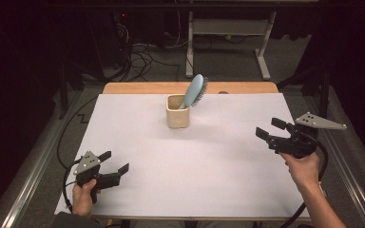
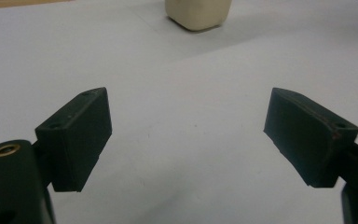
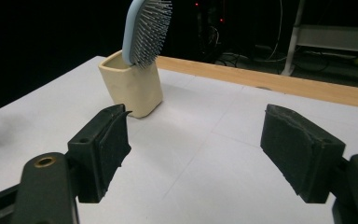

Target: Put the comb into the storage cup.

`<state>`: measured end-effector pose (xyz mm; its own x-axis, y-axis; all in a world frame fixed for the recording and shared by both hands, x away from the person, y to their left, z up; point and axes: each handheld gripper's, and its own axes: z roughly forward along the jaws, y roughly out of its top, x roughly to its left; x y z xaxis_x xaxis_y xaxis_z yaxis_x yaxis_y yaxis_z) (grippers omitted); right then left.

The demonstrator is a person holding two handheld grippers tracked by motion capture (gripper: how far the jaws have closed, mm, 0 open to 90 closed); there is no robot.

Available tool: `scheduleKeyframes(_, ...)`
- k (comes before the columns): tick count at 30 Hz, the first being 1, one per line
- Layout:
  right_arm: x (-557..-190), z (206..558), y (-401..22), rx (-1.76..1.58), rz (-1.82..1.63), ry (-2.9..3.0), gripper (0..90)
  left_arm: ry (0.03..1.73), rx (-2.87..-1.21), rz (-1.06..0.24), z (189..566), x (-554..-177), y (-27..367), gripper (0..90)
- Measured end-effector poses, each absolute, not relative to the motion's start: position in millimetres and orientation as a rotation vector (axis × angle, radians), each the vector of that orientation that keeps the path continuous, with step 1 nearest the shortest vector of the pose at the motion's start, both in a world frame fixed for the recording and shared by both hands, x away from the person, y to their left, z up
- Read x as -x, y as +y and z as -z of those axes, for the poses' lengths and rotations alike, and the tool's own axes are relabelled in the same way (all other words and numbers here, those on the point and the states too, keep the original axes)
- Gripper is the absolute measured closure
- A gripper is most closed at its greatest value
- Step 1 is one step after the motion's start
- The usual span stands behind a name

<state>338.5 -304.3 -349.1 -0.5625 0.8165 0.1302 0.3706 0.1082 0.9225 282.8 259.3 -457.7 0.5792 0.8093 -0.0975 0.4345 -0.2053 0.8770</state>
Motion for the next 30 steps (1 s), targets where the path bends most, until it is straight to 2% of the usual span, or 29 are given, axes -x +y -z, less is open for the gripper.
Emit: scheduleKeyframes(30, -316, 361, -318, -1.163, -1.467, 1.955, 23.4, 1.011, -1.831, -0.486, 457, -282, 260, 15.7)
